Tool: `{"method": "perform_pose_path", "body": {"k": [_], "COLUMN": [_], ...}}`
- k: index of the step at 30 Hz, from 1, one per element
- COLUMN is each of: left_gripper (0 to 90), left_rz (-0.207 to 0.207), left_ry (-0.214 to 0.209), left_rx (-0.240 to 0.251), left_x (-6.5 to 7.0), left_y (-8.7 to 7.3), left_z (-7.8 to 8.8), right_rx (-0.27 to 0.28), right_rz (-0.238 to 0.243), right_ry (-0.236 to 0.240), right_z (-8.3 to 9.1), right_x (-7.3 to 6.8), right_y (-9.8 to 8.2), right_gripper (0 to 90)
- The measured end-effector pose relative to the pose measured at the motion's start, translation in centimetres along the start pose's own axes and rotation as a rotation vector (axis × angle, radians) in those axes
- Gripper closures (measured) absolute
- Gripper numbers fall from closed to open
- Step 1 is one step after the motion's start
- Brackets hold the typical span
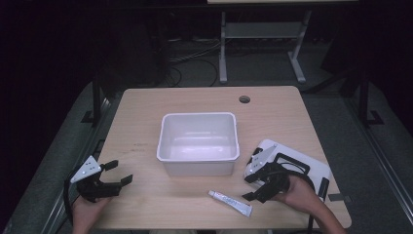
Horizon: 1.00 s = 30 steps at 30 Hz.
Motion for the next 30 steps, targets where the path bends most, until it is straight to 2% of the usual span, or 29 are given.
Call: {"method": "perform_pose_path", "body": {"k": [15,30], "left_gripper": [16.0,16.0], "left_rz": [-0.002,-0.002], "left_ry": [0.001,0.002], "left_rx": [0.005,0.009], "left_x": [-0.1,-0.1], "left_y": [0.1,0.1], "left_z": [0.2,0.3], "right_rx": [-0.003,-0.019], "right_rz": [0.023,0.045], "right_ry": [0.029,0.051], "right_z": [-1.5,-3.3], "right_x": [-1.0,-2.0], "right_y": [1.3,1.8], "right_gripper": [37.3,40.0]}}
Point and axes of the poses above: each handheld gripper's, and its own axes: z roughly backward along the jaws, y roughly out of its top, x roughly to its right, the point moved 5 cm from there along -z, roughly forward along the jaws, and after that the axes turned 15 degrees about -y, right-handed, at the moved point
